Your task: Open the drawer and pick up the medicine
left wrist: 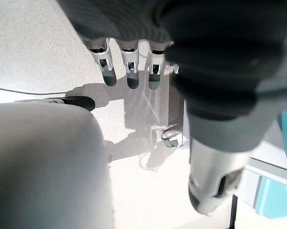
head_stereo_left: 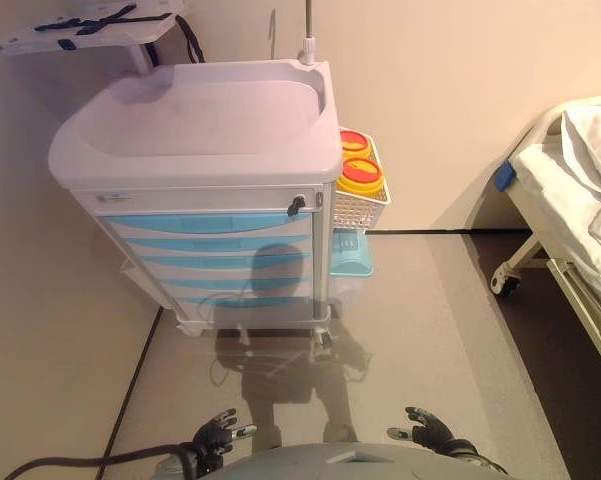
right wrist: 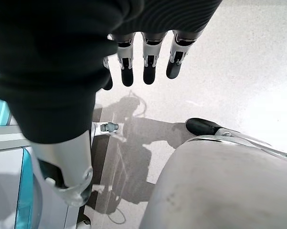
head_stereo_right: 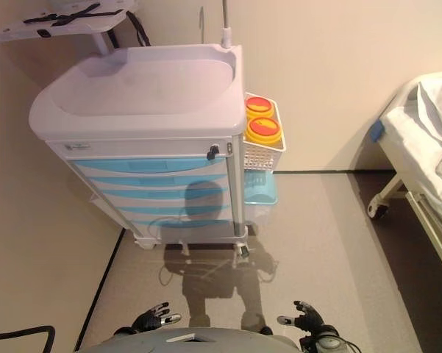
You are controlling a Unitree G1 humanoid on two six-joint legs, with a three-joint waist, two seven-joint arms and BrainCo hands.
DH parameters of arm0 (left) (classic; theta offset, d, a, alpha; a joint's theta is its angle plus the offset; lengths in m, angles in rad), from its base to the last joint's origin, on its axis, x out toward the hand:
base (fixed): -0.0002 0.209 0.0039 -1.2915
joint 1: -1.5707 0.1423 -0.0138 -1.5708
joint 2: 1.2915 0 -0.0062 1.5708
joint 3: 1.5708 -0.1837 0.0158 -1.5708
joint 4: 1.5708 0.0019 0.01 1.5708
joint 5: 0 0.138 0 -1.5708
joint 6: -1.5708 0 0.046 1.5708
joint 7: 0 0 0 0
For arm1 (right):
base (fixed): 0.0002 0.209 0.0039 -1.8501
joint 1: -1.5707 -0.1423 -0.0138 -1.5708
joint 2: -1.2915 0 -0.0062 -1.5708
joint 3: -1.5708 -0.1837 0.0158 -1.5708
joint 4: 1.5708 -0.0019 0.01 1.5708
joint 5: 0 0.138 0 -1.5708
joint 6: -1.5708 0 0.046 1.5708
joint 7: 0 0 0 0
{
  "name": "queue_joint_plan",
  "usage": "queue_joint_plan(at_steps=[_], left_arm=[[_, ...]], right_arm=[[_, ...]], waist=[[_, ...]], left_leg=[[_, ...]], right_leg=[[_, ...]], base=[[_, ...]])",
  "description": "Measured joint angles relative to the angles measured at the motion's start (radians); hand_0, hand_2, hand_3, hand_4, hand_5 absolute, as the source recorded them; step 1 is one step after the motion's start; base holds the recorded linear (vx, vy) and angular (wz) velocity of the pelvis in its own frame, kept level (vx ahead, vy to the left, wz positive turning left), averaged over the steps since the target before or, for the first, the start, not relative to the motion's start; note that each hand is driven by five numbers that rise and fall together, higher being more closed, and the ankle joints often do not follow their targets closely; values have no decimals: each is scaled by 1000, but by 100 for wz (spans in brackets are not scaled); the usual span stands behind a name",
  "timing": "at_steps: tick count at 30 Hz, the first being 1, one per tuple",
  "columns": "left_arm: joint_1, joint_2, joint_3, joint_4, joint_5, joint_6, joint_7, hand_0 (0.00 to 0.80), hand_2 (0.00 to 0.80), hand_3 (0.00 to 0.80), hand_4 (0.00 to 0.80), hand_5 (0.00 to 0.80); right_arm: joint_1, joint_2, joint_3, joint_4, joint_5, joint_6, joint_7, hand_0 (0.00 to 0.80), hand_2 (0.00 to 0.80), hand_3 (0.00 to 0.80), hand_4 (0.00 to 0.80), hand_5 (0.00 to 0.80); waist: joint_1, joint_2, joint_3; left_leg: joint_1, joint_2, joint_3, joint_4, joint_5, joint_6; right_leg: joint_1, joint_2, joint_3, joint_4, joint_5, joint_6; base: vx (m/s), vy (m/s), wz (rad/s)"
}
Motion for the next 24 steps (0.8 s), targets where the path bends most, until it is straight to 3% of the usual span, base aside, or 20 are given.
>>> queue_joint_plan(at_steps=[7,9,15,18,24], left_arm=[[-17,2,0,1,-98,-8,-4,0,0,0,0,0],[-70,4,-1,1,-144,-31,-5,0,0,0,0,0],[-231,32,-1,-5,-199,-113,-3,0,0,0,0,0],[-289,36,-1,-26,-280,-139,-7,0,0,0,0,0],[-372,57,44,-197,-567,-180,-86,0,0,0,0,0]], right_arm=[[-15,-3,1,11,3,-12,2,0,0,0,0,0],[-53,-8,10,13,5,-13,2,0,0,0,0,0],[-174,-12,21,11,41,-31,2,0,0,0,0,0],[-212,-25,21,8,44,-31,2,0,0,0,0,0],[-272,-51,24,-35,114,-20,0,0,0,0,0,0]], waist=[[-1,-7,15],[-4,-9,59],[-11,-74,228],[-26,-90,286],[-46,-108,348]], left_leg=[[-64,-2,32,34,-1,-2],[-124,-5,41,73,-3,1],[-295,-24,86,218,-29,11],[-381,-35,99,298,-54,23],[-594,-27,125,516,-125,41]], right_leg=[[-91,-1,32,48,-3,-4],[-157,-5,38,91,-3,-3],[-359,-17,88,266,-22,-3],[-450,-31,113,344,-34,5],[-633,-30,144,459,-40,15]], base=[[-52,49,-13],[-191,53,-16],[-143,72,-20],[-73,107,-11],[-81,74,-15]])
